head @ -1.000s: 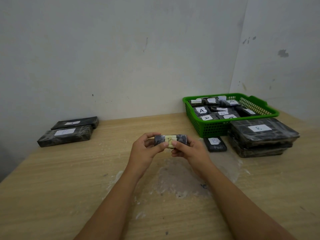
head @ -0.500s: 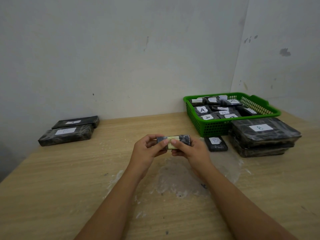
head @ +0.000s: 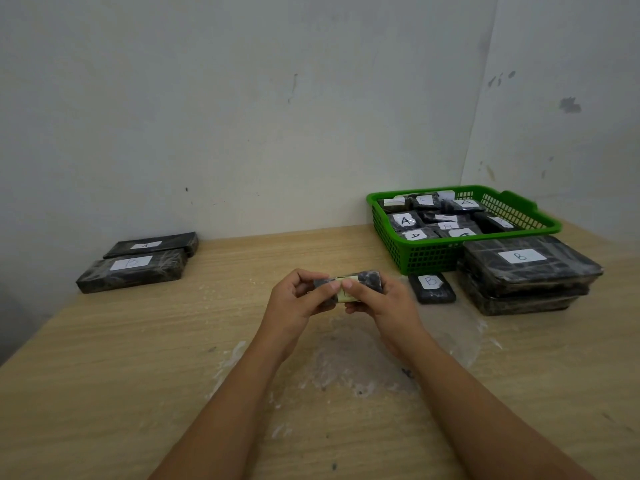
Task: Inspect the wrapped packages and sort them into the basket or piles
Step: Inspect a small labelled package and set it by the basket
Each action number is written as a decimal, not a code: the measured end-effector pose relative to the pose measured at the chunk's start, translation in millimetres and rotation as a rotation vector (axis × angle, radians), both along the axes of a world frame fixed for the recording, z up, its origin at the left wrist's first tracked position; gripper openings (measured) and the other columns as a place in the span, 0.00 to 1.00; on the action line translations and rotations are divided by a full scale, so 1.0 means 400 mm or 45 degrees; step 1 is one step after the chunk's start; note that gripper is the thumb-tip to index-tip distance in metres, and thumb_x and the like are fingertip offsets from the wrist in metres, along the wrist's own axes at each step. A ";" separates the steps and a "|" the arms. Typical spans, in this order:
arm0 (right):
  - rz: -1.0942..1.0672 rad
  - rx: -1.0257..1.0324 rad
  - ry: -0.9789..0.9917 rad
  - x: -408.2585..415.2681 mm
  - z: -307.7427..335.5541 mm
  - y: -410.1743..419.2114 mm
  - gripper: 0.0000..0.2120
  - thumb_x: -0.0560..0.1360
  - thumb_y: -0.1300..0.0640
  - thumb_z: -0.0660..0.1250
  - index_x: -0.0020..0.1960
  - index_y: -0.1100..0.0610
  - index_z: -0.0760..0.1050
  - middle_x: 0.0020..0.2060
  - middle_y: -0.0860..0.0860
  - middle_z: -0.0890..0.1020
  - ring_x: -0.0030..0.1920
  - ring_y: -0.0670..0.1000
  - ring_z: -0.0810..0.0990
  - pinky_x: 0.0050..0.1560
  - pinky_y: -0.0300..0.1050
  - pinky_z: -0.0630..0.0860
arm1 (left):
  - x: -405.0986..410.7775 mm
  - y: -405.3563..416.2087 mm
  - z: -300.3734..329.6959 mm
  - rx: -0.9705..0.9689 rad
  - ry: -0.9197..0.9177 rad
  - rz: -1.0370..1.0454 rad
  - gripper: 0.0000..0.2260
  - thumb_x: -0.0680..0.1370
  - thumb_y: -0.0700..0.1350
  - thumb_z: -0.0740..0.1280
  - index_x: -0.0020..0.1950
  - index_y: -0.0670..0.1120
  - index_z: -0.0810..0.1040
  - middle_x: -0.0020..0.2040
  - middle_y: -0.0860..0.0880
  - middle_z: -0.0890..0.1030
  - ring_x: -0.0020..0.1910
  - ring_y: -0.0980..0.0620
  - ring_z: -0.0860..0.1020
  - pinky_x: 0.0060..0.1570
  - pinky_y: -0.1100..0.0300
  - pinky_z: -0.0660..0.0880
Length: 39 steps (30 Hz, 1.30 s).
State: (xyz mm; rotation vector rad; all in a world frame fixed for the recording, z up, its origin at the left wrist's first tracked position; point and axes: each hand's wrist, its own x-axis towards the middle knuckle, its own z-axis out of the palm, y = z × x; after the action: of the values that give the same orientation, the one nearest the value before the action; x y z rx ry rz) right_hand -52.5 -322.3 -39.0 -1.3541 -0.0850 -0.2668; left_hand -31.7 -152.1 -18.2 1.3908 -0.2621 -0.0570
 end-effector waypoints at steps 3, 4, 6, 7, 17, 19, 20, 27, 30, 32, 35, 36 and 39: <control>0.025 0.013 0.033 -0.001 0.001 0.007 0.22 0.71 0.51 0.76 0.56 0.68 0.80 0.48 0.61 0.85 0.45 0.56 0.83 0.45 0.50 0.82 | 0.002 -0.001 -0.004 0.005 -0.001 0.034 0.09 0.75 0.39 0.76 0.52 0.39 0.80 0.46 0.44 0.85 0.43 0.53 0.84 0.43 0.57 0.81; 0.037 0.015 0.049 0.000 0.001 0.009 0.20 0.73 0.53 0.75 0.57 0.68 0.79 0.47 0.60 0.85 0.45 0.56 0.83 0.45 0.51 0.82 | 0.003 -0.001 -0.004 0.010 -0.005 0.054 0.08 0.75 0.38 0.76 0.51 0.39 0.80 0.45 0.44 0.86 0.42 0.53 0.84 0.42 0.58 0.82; 0.055 0.033 0.080 0.000 0.001 0.011 0.13 0.79 0.57 0.70 0.57 0.67 0.80 0.46 0.58 0.85 0.43 0.55 0.83 0.45 0.50 0.83 | 0.006 0.001 -0.005 0.006 -0.011 0.087 0.06 0.75 0.37 0.75 0.49 0.39 0.80 0.43 0.44 0.86 0.40 0.52 0.85 0.39 0.58 0.82; 0.064 0.045 0.092 -0.001 0.002 0.012 0.11 0.81 0.58 0.68 0.57 0.66 0.80 0.46 0.58 0.85 0.42 0.54 0.83 0.44 0.49 0.83 | 0.007 0.001 -0.006 0.002 -0.013 0.101 0.05 0.75 0.36 0.75 0.48 0.39 0.80 0.41 0.45 0.87 0.39 0.52 0.85 0.38 0.59 0.82; 0.093 0.117 0.122 0.002 0.005 0.012 0.13 0.84 0.56 0.61 0.55 0.64 0.80 0.45 0.59 0.84 0.40 0.54 0.82 0.41 0.49 0.81 | 0.014 0.004 -0.006 -0.011 0.011 0.109 0.05 0.76 0.36 0.74 0.49 0.39 0.80 0.42 0.46 0.87 0.41 0.51 0.86 0.39 0.58 0.83; 0.078 0.120 0.111 0.003 0.006 0.012 0.12 0.84 0.57 0.61 0.54 0.64 0.79 0.44 0.59 0.84 0.39 0.55 0.82 0.39 0.47 0.81 | 0.015 0.003 -0.005 -0.019 0.029 0.093 0.05 0.76 0.37 0.74 0.50 0.39 0.80 0.42 0.46 0.87 0.41 0.52 0.86 0.39 0.58 0.83; 0.066 0.129 0.111 0.003 0.006 0.012 0.11 0.84 0.57 0.61 0.55 0.64 0.79 0.44 0.59 0.84 0.39 0.55 0.82 0.38 0.46 0.81 | 0.014 0.003 -0.005 -0.029 0.043 0.079 0.04 0.77 0.37 0.73 0.50 0.39 0.80 0.42 0.46 0.87 0.41 0.52 0.86 0.40 0.58 0.83; 0.072 0.093 0.129 -0.001 0.016 0.012 0.12 0.84 0.55 0.62 0.55 0.63 0.80 0.42 0.56 0.85 0.39 0.54 0.82 0.39 0.48 0.81 | 0.024 0.009 -0.008 0.007 0.030 0.101 0.02 0.80 0.37 0.70 0.52 0.39 0.81 0.44 0.43 0.87 0.42 0.51 0.85 0.41 0.57 0.83; 0.116 0.077 0.108 -0.005 0.019 0.013 0.13 0.85 0.56 0.60 0.55 0.63 0.80 0.43 0.57 0.84 0.40 0.54 0.82 0.41 0.50 0.81 | 0.027 0.014 -0.005 -0.003 0.037 0.134 0.02 0.80 0.37 0.70 0.51 0.39 0.80 0.43 0.43 0.87 0.39 0.52 0.85 0.39 0.58 0.84; 0.139 0.057 0.100 -0.009 0.021 0.012 0.13 0.86 0.57 0.58 0.56 0.63 0.80 0.44 0.57 0.84 0.40 0.54 0.82 0.42 0.49 0.82 | 0.029 0.017 -0.003 -0.001 0.045 0.137 0.02 0.80 0.37 0.70 0.51 0.38 0.80 0.43 0.44 0.87 0.39 0.53 0.85 0.39 0.58 0.83; 0.146 0.019 0.096 -0.013 0.023 0.014 0.13 0.86 0.58 0.57 0.58 0.62 0.79 0.45 0.57 0.85 0.40 0.52 0.83 0.42 0.46 0.82 | 0.031 0.018 -0.007 0.013 0.066 0.134 0.03 0.80 0.37 0.70 0.52 0.38 0.80 0.42 0.44 0.87 0.39 0.53 0.85 0.39 0.58 0.83; 0.141 0.015 0.097 -0.013 0.022 0.015 0.13 0.86 0.58 0.57 0.58 0.62 0.79 0.46 0.57 0.85 0.40 0.52 0.83 0.42 0.45 0.82 | 0.031 0.017 -0.007 0.013 0.075 0.130 0.03 0.80 0.37 0.70 0.52 0.38 0.80 0.42 0.44 0.87 0.39 0.53 0.85 0.39 0.58 0.83; 0.119 0.019 0.106 -0.011 0.022 0.016 0.13 0.86 0.58 0.57 0.58 0.62 0.79 0.46 0.58 0.85 0.40 0.53 0.83 0.42 0.45 0.82 | 0.031 0.016 -0.005 -0.004 0.109 0.111 0.03 0.80 0.37 0.70 0.52 0.38 0.81 0.42 0.45 0.86 0.40 0.53 0.85 0.39 0.58 0.83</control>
State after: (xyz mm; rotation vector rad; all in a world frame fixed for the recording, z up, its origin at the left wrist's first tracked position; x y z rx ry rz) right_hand -56.9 -315.9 -30.2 -1.3406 -0.0760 -0.1323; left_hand -19.3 -145.6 -20.2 1.3920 -0.1302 -0.0437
